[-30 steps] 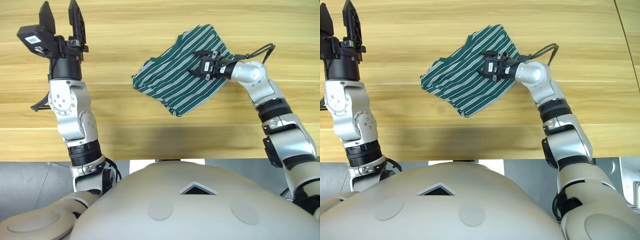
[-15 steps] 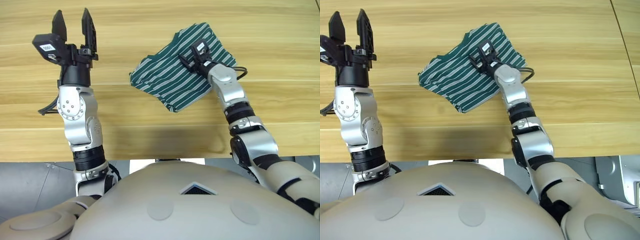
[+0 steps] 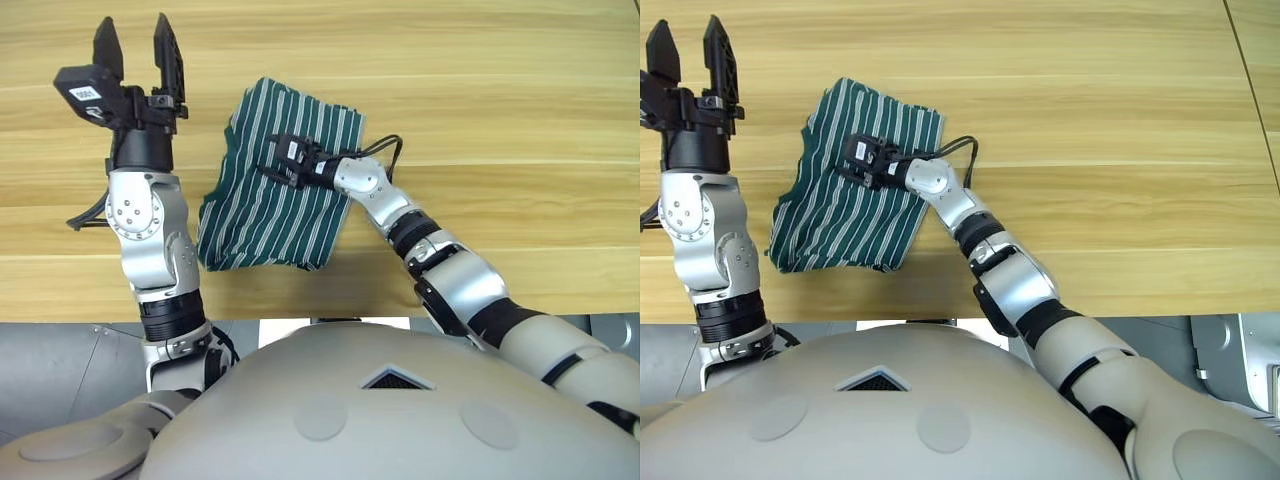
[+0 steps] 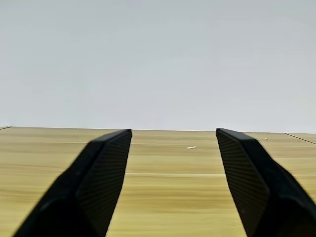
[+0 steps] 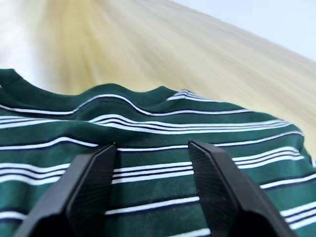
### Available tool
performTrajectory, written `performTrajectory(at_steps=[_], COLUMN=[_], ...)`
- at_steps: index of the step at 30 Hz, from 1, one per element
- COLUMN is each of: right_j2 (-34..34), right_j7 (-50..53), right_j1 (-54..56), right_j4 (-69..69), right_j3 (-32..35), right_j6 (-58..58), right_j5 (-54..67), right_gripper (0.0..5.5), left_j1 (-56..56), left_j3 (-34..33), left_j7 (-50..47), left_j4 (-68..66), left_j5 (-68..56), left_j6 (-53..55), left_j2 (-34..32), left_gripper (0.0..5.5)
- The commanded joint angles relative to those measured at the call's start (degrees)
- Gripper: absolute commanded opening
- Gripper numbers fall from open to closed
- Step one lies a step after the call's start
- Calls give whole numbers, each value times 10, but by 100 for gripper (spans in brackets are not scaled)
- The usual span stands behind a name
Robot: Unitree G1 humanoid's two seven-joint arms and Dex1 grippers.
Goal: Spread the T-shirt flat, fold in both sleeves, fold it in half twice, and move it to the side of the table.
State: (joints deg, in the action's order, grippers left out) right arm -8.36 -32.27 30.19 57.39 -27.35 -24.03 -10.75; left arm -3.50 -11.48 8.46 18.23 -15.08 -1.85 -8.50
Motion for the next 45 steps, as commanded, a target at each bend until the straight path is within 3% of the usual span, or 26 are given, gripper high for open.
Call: performTrajectory(at_steps=[1,9,15,19,22,25,29,36,41,45], right_j2=[61,123,255,412,499,550,552,499,483,478], right_j7=[-71,-170,-331,-390,-398,-402,-382,-328,-315,-311], right_j1=[-35,4,-75,-186,-284,-346,-346,-312,-311,-310], right_j4=[-2,-107,-440,-550,-605,-664,-667,-667,-686,-709], right_j3=[-29,25,49,66,82,92,73,31,6,-5], right_j6=[-44,-85,47,39,34,47,34,18,35,54], right_j5=[-31,44,194,183,175,178,126,52,31,32], right_gripper=[272,272,272,272,311,313,313,313,313,378], left_j1=[2,9,-35,-204,-324,-381,-375,-340,-336,-331], left_j3=[-1,11,31,30,-33,-73,-48,39,55,36], left_j7=[-3,15,68,278,415,484,514,512,534,549], left_j4=[14,5,61,123,100,102,137,138,122,128], left_j5=[4,5,29,61,89,137,175,219,243,233], left_j6=[7,15,25,-47,-64,-54,-54,-74,-83,-80], left_j2=[-4,-16,-74,-253,-382,-459,-491,-486,-516,-533], left_gripper=[304,304,304,333,383,416,416,416,416,420])
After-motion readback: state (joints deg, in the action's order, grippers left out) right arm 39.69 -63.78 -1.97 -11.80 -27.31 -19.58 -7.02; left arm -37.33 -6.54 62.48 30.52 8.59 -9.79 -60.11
